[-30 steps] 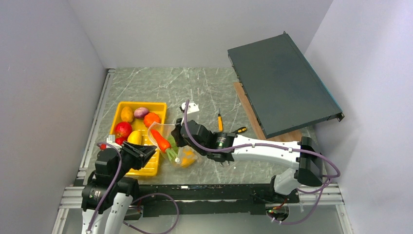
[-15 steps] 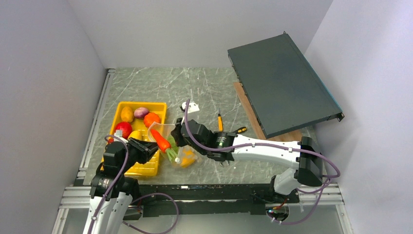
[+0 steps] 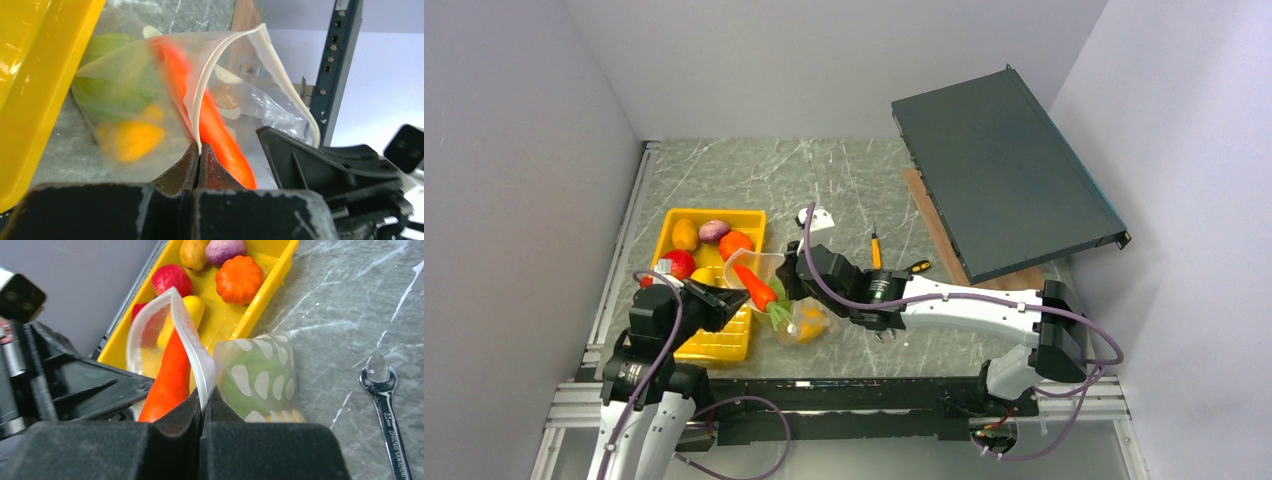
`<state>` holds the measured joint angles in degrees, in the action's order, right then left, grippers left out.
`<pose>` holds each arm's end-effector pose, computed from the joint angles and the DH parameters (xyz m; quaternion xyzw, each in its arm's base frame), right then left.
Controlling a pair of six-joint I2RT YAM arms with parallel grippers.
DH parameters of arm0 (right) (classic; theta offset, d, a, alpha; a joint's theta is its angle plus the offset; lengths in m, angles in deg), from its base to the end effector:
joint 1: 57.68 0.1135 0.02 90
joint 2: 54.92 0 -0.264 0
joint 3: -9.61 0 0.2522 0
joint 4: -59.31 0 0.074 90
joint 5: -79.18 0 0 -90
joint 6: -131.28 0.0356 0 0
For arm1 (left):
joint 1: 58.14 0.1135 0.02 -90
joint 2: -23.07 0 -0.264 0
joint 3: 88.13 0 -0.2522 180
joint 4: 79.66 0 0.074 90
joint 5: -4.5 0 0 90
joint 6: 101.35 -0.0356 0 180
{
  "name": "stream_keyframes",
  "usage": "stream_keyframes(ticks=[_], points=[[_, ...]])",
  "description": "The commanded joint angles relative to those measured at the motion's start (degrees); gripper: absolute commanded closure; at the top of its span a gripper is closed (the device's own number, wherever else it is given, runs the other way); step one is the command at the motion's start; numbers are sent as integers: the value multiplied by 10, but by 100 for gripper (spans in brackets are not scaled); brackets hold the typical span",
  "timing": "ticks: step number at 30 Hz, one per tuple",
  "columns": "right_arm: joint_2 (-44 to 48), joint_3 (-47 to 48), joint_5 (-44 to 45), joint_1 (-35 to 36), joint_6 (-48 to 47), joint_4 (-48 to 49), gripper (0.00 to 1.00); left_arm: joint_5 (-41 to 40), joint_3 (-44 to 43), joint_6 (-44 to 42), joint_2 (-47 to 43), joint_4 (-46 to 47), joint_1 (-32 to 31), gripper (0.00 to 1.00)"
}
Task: Place the food in the zip-top bag and seal the zipper
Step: Adjust the zipper food storage bag at the center of the board.
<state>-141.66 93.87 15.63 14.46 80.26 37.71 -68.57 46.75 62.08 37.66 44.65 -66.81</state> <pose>0.1235 0.3317 0.3230 -0.1138 0.8184 0.3282 0.4578 0.0771 -0.0222 0.2622 -0.3805 0.7474 -0.4420 0.3183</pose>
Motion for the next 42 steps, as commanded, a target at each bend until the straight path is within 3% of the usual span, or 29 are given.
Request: stream_keyframes(ticks=[1,10,16,18,21,26,30,34,42], points=[[35,1,-8,-14,-11,-5,100,6,-74,-56,20,-39,-1,100],[55,-4,-5,-36,-77,-54,100,29,-172,-115,72,-79,0,100],[58,4,-59,-38,-195,-65,100,111,-125,-76,75,31,-1,100],[63,8,-96,-38,-219,-68,100,151,-93,-54,82,85,0,100],[72,9,-234,-34,-246,-60,100,154,-75,-44,83,101,-1,100],[68,-47,-341,-15,-167,-5,100,148,-72,-29,70,121,-1,100],[44,-28,-247,-16,-161,-65,100,148,-95,-40,78,101,-1,100],[88,-11,-151,-18,-189,-89,100,148,-89,-36,69,99,-1,100],[150,-44,-96,-41,-189,-77,100,142,-66,-44,54,83,-1,100]])
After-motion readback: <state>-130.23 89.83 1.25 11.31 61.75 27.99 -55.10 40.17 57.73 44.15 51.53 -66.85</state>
